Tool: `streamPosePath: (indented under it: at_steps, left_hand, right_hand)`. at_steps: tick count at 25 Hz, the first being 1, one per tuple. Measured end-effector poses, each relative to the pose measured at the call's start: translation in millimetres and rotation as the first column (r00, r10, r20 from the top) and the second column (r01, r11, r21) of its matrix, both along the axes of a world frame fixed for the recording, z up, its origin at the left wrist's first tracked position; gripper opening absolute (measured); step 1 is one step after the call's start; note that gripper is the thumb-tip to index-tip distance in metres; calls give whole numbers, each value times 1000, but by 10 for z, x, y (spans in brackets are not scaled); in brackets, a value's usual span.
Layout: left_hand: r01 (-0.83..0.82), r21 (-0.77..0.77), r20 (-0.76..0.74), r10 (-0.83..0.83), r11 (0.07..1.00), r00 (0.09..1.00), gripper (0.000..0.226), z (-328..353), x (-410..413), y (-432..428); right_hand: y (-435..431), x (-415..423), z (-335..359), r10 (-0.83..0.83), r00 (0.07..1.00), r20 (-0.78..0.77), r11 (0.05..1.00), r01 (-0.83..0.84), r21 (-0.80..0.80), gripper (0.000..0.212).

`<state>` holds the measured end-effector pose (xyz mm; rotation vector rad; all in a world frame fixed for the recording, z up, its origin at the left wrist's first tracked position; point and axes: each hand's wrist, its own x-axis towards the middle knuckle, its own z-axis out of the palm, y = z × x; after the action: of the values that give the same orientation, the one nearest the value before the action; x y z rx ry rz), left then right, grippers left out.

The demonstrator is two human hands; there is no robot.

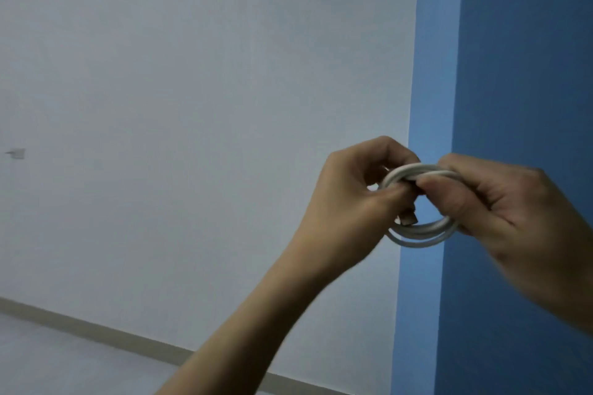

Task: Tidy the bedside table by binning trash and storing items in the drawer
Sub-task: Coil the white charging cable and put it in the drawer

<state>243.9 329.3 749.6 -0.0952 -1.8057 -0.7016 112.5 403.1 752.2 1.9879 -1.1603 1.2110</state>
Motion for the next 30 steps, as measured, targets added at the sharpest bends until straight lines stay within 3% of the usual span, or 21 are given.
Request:
streamPosePath:
  at_steps: [2,4,5,6,10,12,14,16,20,25,28,30]
  left_hand:
    - [346,155,83,-362,925,929,14,0,43,-102]
    - [623,283,129,-672,729,729,16,-16,71,-235]
    - [682,296,150,-738,669,658,22,-40,74,-296]
    - [685,284,166,-738,670,653,23,-70,68,-334]
    - [519,229,99,-550,824,829,22,-90,64,-360]
    - [230,98,132,-242,968,961,21,-70,112,-365]
    - [-99,-113,191,119,989,974,40,-53,172,-347]
    - [-215,-259,238,278,942,931,52,-34,200,-216]
    - [-102,-156,312,147,982,939,28,-11,84,-12]
    - [-140,-201,104,163,970,981,20,-54,44,-50]
    - [-183,-191,88,202,965,975,18,-57,79,-93]
    - [-205,-200,80,225,958,971,17,-67,69,-83]
  right_hand:
    - [34,33,2,94,994,52,995,-96,41,44]
    - [54,50,11,189,974,126,977,-200,81,41]
    - [62,53,14,200,970,135,974,-212,80,39]
    - [67,55,12,198,972,126,975,-209,77,37]
    - [82,21,0,140,986,85,988,-146,56,40]
    - [73,-35,16,60,997,46,998,-61,34,44]
    - [63,-86,37,-20,1000,-6,1000,20,20,48]
    - [43,-130,37,-57,998,-25,998,57,30,55]
    - [30,-144,31,-91,992,-90,996,93,16,55]
    - [215,-205,115,-40,990,-139,999,44,26,32]
    - [273,-334,155,-173,946,-273,984,179,-2,19]
    - [276,-395,157,-276,923,-270,960,277,-35,18]
